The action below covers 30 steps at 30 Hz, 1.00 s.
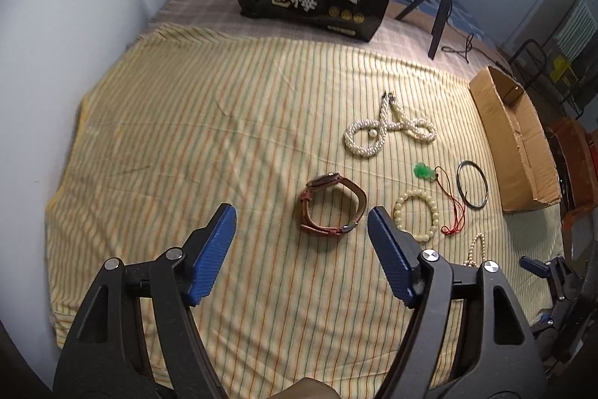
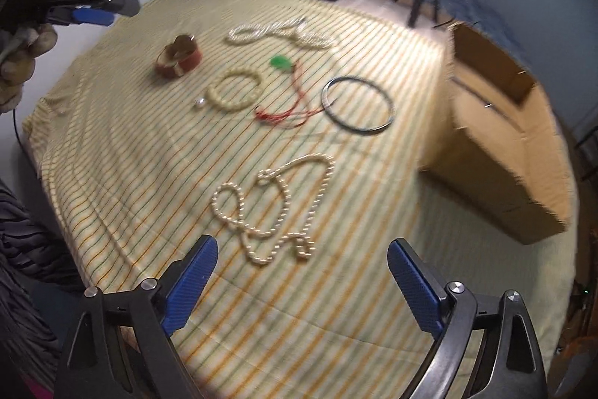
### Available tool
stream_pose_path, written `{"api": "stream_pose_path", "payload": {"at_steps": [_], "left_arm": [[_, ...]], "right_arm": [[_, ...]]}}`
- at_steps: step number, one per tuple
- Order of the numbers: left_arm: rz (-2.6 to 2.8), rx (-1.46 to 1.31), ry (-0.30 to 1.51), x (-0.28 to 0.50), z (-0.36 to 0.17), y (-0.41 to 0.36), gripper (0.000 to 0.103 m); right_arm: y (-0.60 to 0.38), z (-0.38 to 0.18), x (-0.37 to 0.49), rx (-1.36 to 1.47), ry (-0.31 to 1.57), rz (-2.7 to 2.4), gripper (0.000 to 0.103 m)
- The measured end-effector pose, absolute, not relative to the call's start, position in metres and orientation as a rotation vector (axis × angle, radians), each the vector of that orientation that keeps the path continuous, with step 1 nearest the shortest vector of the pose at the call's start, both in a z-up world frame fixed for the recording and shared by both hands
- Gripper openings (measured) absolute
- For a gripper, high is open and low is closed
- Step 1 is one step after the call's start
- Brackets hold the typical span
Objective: Organize jewelry
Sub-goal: 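Grasp the brown leather watch with the left tool while the right tool grasps the long pearl strand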
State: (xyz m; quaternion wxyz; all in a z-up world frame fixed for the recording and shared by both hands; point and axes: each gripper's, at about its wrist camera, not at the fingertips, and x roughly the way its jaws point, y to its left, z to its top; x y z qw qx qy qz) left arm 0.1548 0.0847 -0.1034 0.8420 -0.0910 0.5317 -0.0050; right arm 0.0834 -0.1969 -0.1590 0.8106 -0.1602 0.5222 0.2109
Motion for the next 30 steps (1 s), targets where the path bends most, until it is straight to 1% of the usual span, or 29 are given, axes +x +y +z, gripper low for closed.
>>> {"api": "stream_pose_path", "payload": {"at_steps": [2,6,8,11,15,17,21,22,24,25,27,29,30], "left_arm": [[-0.019,-0.202,1.141,0.159,-0.108,0.084,0.075],[-0.018,-0.207,1.186,0.167,-0.123,0.084,0.074],[-0.021,-0.215,1.207,0.171,-0.130,0.085,0.067],[-0.016,-0.252,1.237,0.179,-0.140,0.089,0.065],[-0.024,-0.266,1.265,0.190,-0.150,0.087,0.059],[-0.021,-0.257,1.282,0.194,-0.157,0.084,0.054],[-0.006,-0.242,1.305,0.199,-0.168,0.080,0.051],[-0.006,-0.242,1.313,0.199,-0.170,0.079,0.047],[-0.006,-0.246,1.326,0.201,-0.176,0.076,0.046],[-0.008,-0.244,1.331,0.201,-0.178,0.075,0.044],[-0.007,-0.226,1.337,0.201,-0.181,0.072,0.038],[-0.009,-0.218,1.341,0.202,-0.184,0.070,0.034],[-0.008,-0.214,1.341,0.202,-0.184,0.069,0.032]], "right_arm": [[-0.194,-0.167,0.086,-0.352,1.142,0.465,0.098],[-0.191,-0.184,0.097,-0.376,1.182,0.455,0.099],[-0.189,-0.190,0.101,-0.385,1.190,0.446,0.099],[-0.187,-0.196,0.107,-0.368,1.208,0.444,0.101],[-0.184,-0.198,0.113,-0.388,1.207,0.437,0.102],[-0.185,-0.197,0.113,-0.392,1.204,0.433,0.102],[-0.185,-0.198,0.117,-0.385,1.204,0.436,0.102],[-0.185,-0.198,0.117,-0.384,1.203,0.438,0.101],[-0.185,-0.198,0.117,-0.379,1.199,0.446,0.098],[-0.185,-0.198,0.118,-0.381,1.196,0.451,0.096],[-0.184,-0.196,0.114,-0.388,1.182,0.465,0.089],[-0.183,-0.193,0.111,-0.388,1.171,0.475,0.075],[-0.182,-0.191,0.111,-0.385,1.167,0.479,0.071]]}}
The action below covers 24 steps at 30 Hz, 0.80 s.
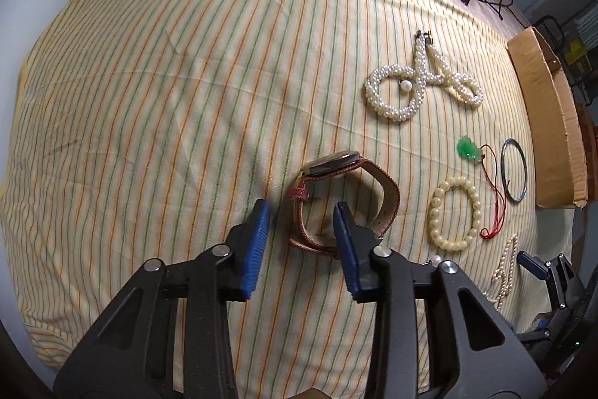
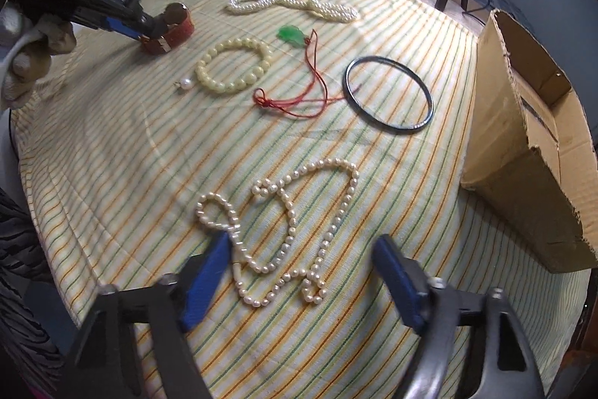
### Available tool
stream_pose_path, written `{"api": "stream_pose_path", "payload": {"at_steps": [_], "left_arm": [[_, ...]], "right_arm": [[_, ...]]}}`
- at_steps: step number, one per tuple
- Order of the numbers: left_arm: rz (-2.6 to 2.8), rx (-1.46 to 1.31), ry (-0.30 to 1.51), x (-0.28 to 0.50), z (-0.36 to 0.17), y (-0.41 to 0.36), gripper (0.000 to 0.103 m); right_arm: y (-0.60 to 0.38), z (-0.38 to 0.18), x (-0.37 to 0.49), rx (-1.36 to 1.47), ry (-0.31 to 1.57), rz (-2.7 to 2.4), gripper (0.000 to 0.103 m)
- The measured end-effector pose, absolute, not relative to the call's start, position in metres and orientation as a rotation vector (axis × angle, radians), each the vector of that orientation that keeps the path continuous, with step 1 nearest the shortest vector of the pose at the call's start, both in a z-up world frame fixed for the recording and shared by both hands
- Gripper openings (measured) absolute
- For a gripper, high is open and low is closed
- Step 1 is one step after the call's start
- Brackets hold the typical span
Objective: Organize jewelry
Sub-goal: 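Grasp the brown leather watch with the left tool while the right tool grasps the long pearl strand, then carry the watch and pearl strand into the cardboard box and open both tools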
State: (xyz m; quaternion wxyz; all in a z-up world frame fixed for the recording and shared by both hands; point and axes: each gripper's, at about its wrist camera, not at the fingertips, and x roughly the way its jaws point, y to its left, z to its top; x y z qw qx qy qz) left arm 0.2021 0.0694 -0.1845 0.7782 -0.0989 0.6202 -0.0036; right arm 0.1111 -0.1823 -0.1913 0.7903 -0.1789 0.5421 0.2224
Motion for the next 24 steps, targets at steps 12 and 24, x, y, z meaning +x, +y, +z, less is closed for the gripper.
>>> {"api": "stream_pose_path", "payload": {"at_steps": [12,24], "left_arm": [[0.006,-0.207,1.331,0.204,-0.186,0.073,0.005],[0.003,-0.231,1.244,0.191,-0.156,0.083,0.005]], "right_arm": [[-0.184,-0.184,0.119,-0.342,1.153,0.480,0.006],[-0.200,-0.147,0.123,-0.263,1.068,0.456,0.005]]}}
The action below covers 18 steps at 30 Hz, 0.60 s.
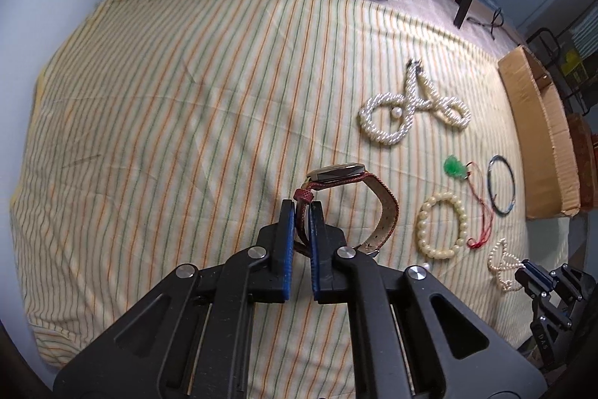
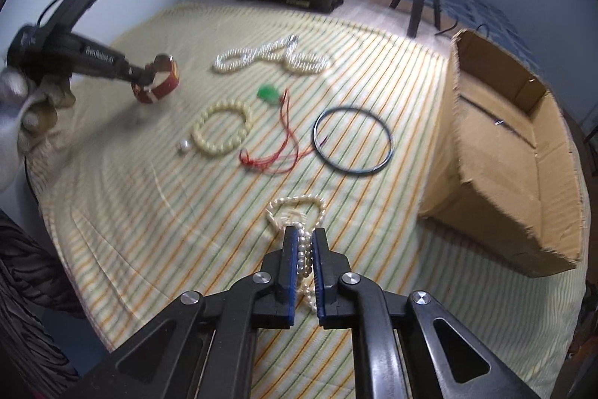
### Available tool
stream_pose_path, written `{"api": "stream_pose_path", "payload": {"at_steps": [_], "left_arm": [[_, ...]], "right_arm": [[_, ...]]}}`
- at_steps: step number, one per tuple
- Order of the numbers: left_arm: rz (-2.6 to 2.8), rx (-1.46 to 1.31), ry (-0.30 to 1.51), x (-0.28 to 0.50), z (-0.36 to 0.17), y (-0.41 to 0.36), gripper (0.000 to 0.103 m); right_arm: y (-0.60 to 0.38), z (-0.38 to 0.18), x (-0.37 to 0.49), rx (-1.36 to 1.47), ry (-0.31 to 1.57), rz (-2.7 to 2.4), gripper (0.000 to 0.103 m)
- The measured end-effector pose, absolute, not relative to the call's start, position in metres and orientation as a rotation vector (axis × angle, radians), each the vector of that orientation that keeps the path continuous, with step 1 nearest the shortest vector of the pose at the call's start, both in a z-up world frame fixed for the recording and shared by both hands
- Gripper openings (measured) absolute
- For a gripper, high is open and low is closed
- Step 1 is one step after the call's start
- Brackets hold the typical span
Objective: Organize jewelry
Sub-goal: 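Carry the watch and pearl strand into the cardboard box and open both tools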
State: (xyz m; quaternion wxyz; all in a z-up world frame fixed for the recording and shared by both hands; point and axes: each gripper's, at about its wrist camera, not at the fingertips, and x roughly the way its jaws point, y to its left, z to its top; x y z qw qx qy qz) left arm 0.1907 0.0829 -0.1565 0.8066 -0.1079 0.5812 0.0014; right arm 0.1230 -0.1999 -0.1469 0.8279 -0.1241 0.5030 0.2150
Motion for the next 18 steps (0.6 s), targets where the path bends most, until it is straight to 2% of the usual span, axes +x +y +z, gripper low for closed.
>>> {"api": "stream_pose_path", "payload": {"at_steps": [18], "left_arm": [[-0.083,-0.225,1.076,0.171,-0.090,0.048,0.005]], "right_arm": [[-0.215,-0.057,0.123,-0.143,0.859,0.446,0.005]]}}
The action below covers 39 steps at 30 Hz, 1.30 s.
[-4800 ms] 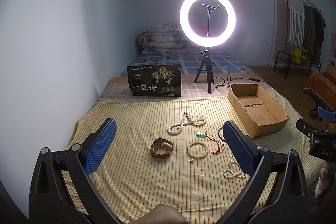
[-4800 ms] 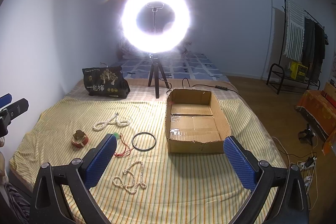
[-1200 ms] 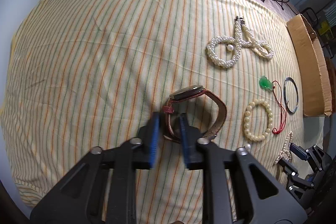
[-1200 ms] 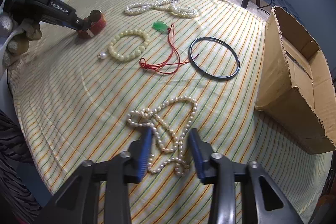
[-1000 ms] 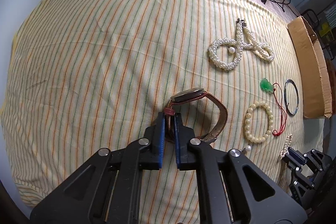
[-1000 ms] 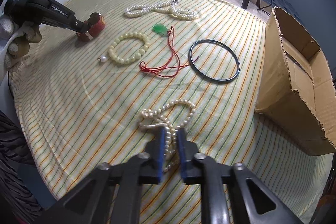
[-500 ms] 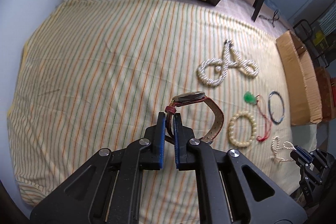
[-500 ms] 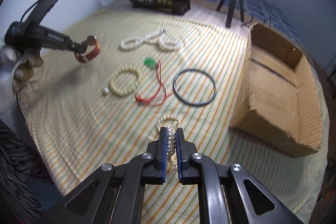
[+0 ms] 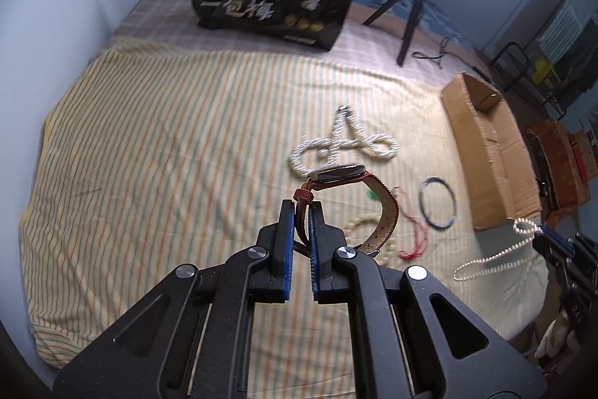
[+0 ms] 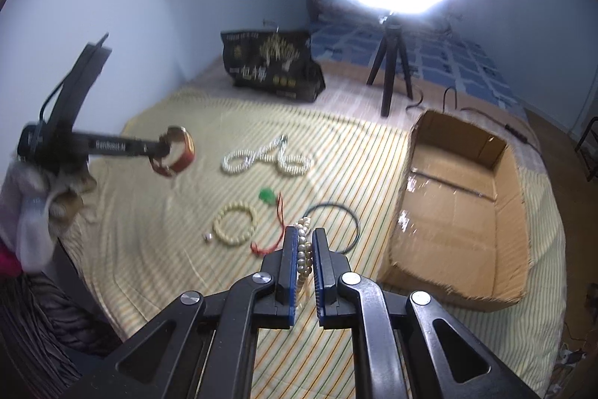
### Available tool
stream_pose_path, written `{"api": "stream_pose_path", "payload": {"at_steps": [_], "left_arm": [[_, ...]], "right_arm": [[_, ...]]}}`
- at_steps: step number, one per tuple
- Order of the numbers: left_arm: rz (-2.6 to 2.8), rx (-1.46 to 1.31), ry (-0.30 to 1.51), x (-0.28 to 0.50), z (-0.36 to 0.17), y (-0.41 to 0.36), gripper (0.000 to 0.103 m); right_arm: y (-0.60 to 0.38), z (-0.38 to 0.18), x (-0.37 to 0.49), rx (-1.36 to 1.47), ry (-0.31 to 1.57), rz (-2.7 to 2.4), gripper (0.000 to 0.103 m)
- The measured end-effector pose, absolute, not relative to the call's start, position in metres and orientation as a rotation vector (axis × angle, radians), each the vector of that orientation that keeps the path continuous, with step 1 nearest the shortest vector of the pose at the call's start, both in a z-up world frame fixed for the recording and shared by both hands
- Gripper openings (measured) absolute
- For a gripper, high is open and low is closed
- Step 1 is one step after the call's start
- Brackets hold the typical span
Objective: Organize jewelry
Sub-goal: 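Carry the watch and pearl strand into the cardboard box and open both tools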
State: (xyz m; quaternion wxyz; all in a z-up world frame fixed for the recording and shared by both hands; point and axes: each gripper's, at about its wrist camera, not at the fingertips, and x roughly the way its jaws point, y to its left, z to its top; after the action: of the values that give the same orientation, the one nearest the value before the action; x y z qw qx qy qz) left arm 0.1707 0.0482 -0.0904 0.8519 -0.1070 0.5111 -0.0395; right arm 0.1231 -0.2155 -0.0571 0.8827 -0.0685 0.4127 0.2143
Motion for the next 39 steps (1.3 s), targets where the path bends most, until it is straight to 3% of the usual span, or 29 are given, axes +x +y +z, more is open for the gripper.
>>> {"api": "stream_pose_path", "payload": {"at_steps": [17,39], "left_arm": [[-0.196,-0.189,0.990,0.175,-0.054,-0.023,0.005],[-0.368,-0.108,1.012,0.197,-0.063,-0.166,0.005]], "right_arm": [[-0.267,0.017,0.154,-0.028,0.682,0.333,0.005],[-0.336,-0.003,0.230,-0.034,0.722,0.130,0.005]]}}
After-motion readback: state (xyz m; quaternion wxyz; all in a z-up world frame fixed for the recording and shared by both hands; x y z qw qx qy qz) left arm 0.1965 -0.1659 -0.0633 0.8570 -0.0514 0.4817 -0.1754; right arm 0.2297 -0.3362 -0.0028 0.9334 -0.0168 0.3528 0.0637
